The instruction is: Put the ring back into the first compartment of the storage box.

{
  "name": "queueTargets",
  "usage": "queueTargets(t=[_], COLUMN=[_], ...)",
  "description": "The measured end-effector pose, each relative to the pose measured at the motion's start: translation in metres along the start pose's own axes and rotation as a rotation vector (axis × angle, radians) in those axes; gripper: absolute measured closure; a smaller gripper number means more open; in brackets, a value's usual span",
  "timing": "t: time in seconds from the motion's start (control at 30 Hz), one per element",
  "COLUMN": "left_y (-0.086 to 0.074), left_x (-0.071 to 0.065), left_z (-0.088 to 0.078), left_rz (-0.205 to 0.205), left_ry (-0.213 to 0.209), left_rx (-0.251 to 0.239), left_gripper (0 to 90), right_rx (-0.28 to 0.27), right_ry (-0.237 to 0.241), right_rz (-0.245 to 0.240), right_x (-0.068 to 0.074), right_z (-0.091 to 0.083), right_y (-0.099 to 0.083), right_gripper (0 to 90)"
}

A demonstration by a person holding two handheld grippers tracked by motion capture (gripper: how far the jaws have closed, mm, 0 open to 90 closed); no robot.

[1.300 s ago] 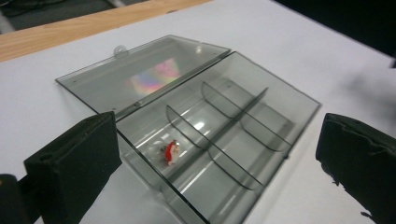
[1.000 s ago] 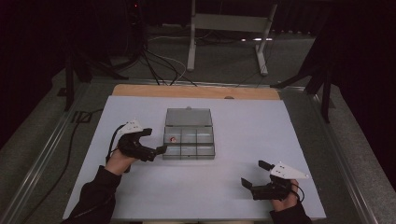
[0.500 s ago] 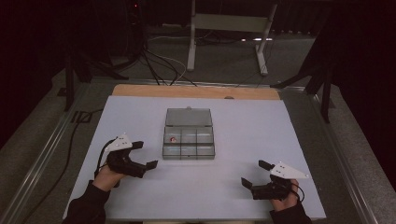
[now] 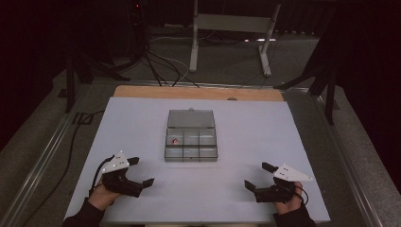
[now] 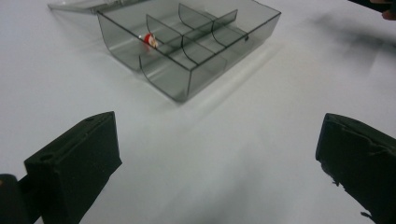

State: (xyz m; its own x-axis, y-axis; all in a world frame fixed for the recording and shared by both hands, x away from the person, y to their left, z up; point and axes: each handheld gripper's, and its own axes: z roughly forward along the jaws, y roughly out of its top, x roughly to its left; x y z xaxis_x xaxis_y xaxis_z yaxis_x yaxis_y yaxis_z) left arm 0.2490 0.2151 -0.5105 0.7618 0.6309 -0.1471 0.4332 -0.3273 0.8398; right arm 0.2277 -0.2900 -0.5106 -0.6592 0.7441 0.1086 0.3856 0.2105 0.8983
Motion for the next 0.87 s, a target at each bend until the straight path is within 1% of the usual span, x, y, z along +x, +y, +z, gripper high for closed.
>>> queueTargets(t=[0.03,0.1,0.13,0.2,0.27,0.33,0.4,0.63,0.7,0.8,0.87], left_y=[-0.003,-0.008,-0.010,-0.015,-0.019,-0.022,-0.023,-0.022,-0.022,-0.022,-0.022], left_x=[0.000,-0.001,0.000,0.000,-0.001,-0.002,-0.003,-0.005,-0.005,-0.005,-0.003], left_z=[-0.001,-0.004,-0.006,-0.008,-0.009,-0.007,-0.004,-0.003,-0.003,-0.004,-0.004], left_rz=[-0.002,-0.001,-0.011,-0.017,-0.018,-0.012,0.001,0.006,0.002,-0.002,-0.012], left_ry=[-0.005,0.001,-0.002,-0.004,0.005,-0.002,-0.008,-0.033,-0.033,-0.031,-0.034], left_rx=[0.001,-0.004,-0.004,0.000,0.008,0.027,0.040,0.027,0.022,0.019,0.014], left_gripper=[0.4,0.4,0.4,0.4,0.4,0.4,0.4,0.4,0.4,0.4,0.4], right_rx=[-0.001,0.000,0.001,0.002,0.008,0.010,0.011,0.013,0.010,0.012,0.015], right_ry=[-0.001,0.000,0.000,0.002,0.005,0.008,0.010,0.014,0.015,0.016,0.016], right_rz=[-0.001,0.002,0.005,0.010,0.006,0.004,0.004,-0.001,0.005,0.000,0.003], right_x=[0.000,0.000,-0.001,-0.001,-0.001,-0.001,0.000,0.000,0.000,0.000,0.000], right_z=[0.000,-0.001,0.000,0.000,0.001,0.001,0.002,0.002,0.002,0.003,0.003], right_y=[0.000,0.000,0.000,-0.001,-0.001,-0.001,-0.001,-0.001,-0.001,-0.001,-0.001], right_gripper=[0.0,0.0,0.0,0.0,0.0,0.0,0.0,0.0,0.0,0.0,0.0])
